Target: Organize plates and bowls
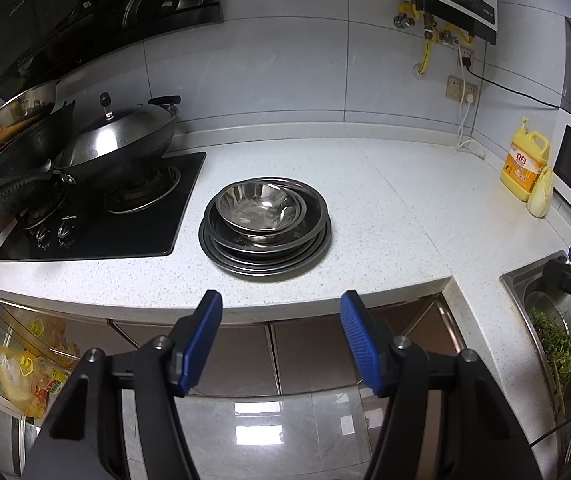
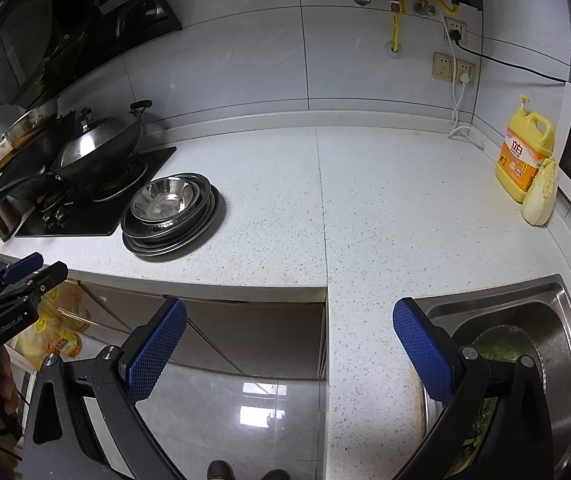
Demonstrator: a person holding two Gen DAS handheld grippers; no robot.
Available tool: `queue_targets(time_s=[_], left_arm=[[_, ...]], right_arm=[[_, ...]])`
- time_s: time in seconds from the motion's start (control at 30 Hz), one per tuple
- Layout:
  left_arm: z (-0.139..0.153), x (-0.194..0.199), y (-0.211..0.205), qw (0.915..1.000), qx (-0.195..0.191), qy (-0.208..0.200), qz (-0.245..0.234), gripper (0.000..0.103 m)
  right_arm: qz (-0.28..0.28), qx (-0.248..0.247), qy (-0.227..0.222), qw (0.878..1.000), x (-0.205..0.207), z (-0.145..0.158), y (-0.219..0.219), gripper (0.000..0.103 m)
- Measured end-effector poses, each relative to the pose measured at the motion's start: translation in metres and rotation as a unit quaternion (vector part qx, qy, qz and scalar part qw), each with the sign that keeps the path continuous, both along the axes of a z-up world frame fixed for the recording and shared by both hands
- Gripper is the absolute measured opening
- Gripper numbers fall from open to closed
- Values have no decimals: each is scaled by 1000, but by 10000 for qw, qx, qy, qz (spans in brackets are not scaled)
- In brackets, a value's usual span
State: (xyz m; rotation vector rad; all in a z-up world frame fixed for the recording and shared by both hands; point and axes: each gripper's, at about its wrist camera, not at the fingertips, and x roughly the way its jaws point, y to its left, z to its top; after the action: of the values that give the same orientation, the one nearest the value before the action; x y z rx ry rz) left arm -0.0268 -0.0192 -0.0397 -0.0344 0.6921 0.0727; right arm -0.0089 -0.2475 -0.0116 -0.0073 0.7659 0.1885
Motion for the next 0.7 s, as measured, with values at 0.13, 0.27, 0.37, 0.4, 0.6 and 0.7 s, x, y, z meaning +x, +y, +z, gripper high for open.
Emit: queue_targets(time_s=[0.13,0.27,0.37,0.4,0.6,0.7], left_arm=[[-1,2,0,10000,0,20,-21,60],[-2,3,1,10000,-37,60,-30,60],[-3,4,1,9999,-42,78,-55,60],[-3,4,1,9999,-41,82,-73,60],[-4,4,1,9999,-14,65,-93,60],[-4,4,2,9999,-75,76,-109,60]], right_arm=[[21,-8,22,10000,2,-1,0,102],[27,-6,25,10000,3,-2,0,102],[28,-24,31,10000,3,-2,1,102],[33,-25,34,10000,4,-3,1,102],[52,-21,40,10000,6,-4,2,102],[78,-22,54,10000,8,-5,4,102]])
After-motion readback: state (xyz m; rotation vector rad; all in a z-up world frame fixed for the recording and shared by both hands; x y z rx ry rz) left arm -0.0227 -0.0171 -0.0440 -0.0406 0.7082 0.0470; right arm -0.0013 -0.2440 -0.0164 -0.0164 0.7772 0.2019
